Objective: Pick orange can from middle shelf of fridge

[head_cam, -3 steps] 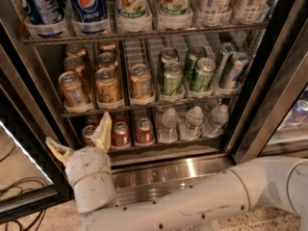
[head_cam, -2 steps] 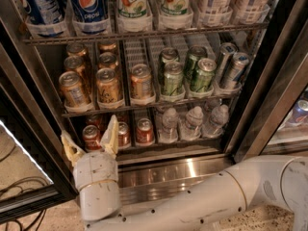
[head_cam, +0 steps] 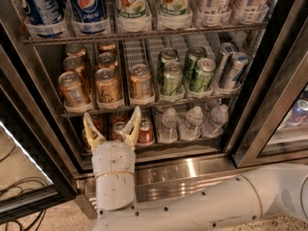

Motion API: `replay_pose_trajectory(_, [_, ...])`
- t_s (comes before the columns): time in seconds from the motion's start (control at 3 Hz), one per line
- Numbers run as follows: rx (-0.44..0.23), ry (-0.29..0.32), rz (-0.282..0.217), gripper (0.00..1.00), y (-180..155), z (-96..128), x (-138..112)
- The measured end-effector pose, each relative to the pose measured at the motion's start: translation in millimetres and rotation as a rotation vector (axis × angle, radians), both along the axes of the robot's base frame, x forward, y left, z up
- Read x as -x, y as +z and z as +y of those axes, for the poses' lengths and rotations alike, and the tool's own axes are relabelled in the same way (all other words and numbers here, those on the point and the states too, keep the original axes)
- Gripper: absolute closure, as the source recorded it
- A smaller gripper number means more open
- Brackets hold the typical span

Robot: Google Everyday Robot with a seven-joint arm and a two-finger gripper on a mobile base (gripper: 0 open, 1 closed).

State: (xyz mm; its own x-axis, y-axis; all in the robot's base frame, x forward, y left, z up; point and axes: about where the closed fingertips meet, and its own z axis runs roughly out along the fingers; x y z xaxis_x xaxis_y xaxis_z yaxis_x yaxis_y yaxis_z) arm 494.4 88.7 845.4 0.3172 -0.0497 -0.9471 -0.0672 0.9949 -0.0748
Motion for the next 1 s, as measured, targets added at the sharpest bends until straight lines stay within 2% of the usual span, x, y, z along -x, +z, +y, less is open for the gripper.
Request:
replay_pose_trajectory(0.33, [-0.007, 0.077, 0.045, 0.2, 2.1, 5.0, -13.2])
replay_pose_trajectory(0.67, [-0.027, 0.182, 0.121, 0.26, -12.1, 24.2, -19.6])
replay_pose_trajectory(1.0, [-0.036, 0.22, 0.157, 0.29, -21.9, 34.1, -23.6])
